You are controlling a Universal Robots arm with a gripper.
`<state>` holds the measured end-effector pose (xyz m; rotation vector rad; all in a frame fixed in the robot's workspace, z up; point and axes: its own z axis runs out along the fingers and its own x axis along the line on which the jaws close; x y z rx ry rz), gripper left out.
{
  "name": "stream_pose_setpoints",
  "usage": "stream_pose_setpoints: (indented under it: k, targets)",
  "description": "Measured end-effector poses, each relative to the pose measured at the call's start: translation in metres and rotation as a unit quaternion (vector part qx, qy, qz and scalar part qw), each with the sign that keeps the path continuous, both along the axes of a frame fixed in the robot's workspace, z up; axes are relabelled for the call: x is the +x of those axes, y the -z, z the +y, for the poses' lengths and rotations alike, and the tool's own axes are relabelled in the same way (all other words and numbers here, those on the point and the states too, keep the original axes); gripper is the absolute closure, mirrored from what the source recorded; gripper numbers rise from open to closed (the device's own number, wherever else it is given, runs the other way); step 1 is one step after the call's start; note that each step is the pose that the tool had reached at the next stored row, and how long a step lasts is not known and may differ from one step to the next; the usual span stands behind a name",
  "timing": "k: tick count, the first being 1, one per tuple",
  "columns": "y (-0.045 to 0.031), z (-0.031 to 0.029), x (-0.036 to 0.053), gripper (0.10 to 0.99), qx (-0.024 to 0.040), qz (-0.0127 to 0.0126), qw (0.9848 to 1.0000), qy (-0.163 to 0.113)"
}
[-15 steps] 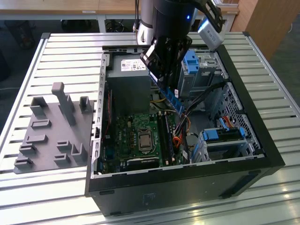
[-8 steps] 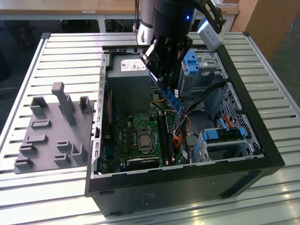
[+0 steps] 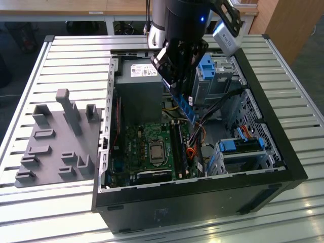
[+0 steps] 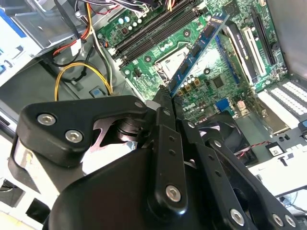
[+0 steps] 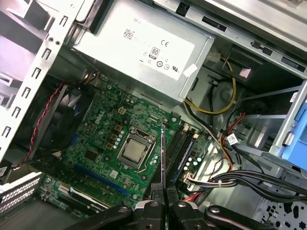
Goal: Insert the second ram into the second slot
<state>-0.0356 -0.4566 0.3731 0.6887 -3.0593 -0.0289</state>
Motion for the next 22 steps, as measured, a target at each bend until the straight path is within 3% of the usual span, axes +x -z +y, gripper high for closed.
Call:
stream_pose_setpoints:
  k: [11, 22]
  targets:
    - [0.0003, 0.0000, 0.0000, 0.949, -0.0010, 0.0000, 0.9989, 0.047]
    - [0.0008, 0.0000, 0.0000, 0.949, -0.0028, 0.0000, 0.9934, 0.115]
